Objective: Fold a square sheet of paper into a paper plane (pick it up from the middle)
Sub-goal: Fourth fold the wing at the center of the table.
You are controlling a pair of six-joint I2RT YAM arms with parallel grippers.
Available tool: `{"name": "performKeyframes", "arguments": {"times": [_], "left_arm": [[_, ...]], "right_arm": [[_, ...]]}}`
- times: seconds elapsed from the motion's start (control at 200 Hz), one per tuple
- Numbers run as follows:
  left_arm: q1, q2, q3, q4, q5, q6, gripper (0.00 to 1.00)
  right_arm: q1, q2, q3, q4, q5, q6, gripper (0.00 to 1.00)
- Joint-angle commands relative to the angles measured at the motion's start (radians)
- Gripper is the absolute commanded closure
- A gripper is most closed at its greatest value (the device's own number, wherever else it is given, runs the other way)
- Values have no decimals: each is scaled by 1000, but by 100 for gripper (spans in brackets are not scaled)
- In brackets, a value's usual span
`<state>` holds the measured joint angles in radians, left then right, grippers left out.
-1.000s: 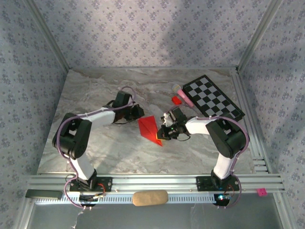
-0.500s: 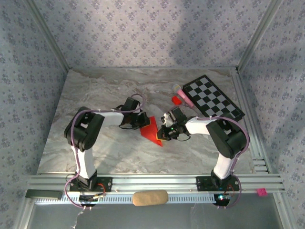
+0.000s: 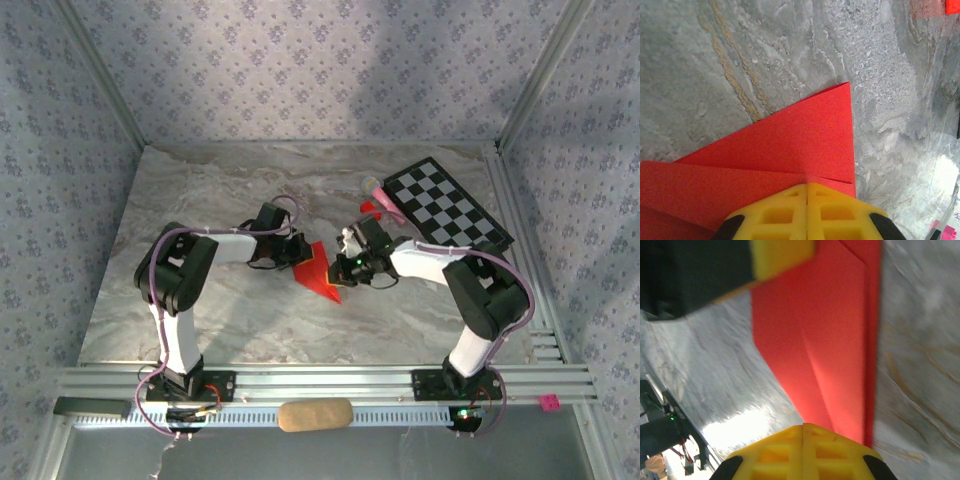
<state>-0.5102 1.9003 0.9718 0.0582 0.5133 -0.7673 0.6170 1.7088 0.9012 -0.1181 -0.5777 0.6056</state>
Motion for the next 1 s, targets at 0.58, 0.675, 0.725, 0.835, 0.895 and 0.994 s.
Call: {"name": "performKeyframes", "arguments": {"times": [0.58, 0.675, 0.725, 0.835, 0.895, 0.994], "left_arm": [[15, 45, -31, -38, -56, 13, 92], [16, 48, -29, -41, -59, 16, 92], [16, 51, -28, -41, -58, 14, 93], [16, 49, -28, -44, -61, 13, 93], [18, 48, -29, -46, -62, 15, 93], [18, 47, -31, -46, -62, 15, 93]], "right_arm": [[32, 156, -10, 42, -3, 39, 95], [30, 103, -58, 42, -5, 33, 94], [28, 83, -80, 39, -8, 31, 94], [25, 32, -131, 34, -11, 30, 94], [25, 5, -156, 26, -7, 31, 94], [18, -27, -196, 10, 9, -3, 93]]}}
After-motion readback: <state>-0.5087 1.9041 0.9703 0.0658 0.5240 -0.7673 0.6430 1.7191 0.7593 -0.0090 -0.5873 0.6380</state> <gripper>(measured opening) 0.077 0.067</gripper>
